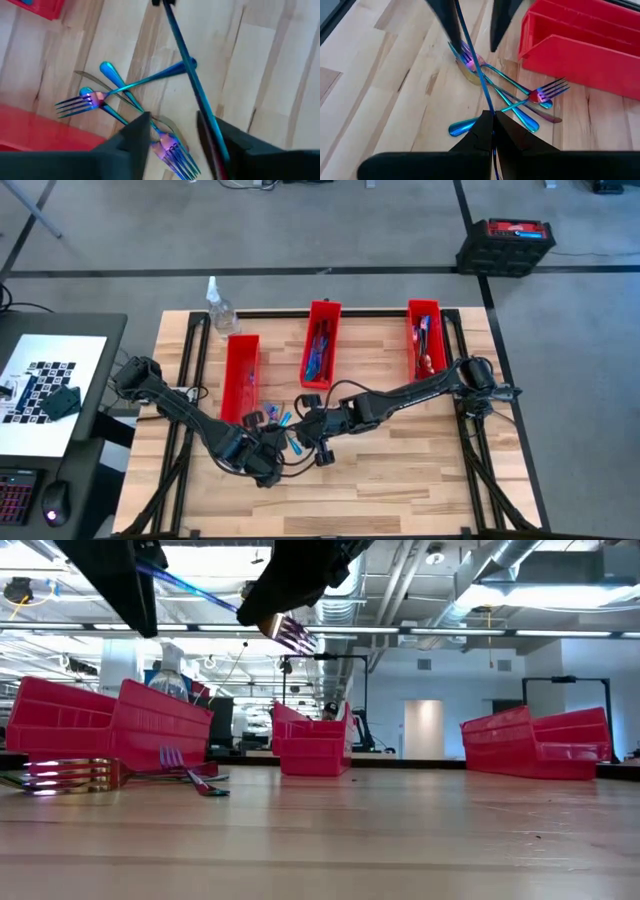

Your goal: Sort silverware

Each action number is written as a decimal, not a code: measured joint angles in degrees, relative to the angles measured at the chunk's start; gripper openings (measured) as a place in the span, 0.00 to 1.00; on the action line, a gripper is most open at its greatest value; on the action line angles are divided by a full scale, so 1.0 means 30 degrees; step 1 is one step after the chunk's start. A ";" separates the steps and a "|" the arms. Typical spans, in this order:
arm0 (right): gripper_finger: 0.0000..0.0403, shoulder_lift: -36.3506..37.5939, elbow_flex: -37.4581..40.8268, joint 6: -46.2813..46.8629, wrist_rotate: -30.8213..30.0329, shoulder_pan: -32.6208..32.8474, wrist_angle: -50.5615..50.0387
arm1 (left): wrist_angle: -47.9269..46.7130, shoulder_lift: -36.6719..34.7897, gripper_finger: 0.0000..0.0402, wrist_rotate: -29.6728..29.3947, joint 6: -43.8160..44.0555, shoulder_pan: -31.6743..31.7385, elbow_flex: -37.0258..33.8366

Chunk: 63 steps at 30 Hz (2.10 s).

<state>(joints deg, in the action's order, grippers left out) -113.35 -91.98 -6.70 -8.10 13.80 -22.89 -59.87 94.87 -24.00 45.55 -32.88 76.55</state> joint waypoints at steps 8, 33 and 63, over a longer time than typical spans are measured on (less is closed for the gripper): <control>0.00 0.0128 0.0000 0.0146 -0.0168 -0.0029 -0.0049 | -0.1199 -0.0117 0.01 -0.0119 0.0469 -0.0144 0.0007; 0.07 0.0136 -0.0007 0.0204 0.0095 -0.0413 -0.0228 | -0.1249 -0.1005 0.00 -0.2442 0.0940 -0.0328 0.0066; 0.30 -0.5277 0.1719 -0.2373 0.2154 -0.1445 0.3874 | -0.1358 -0.1027 0.00 -0.2465 0.2036 -0.0466 0.0066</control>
<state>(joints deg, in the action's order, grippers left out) -129.19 -86.83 -13.82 -1.63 9.47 -11.27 -63.94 91.79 -31.40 51.66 -34.28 76.75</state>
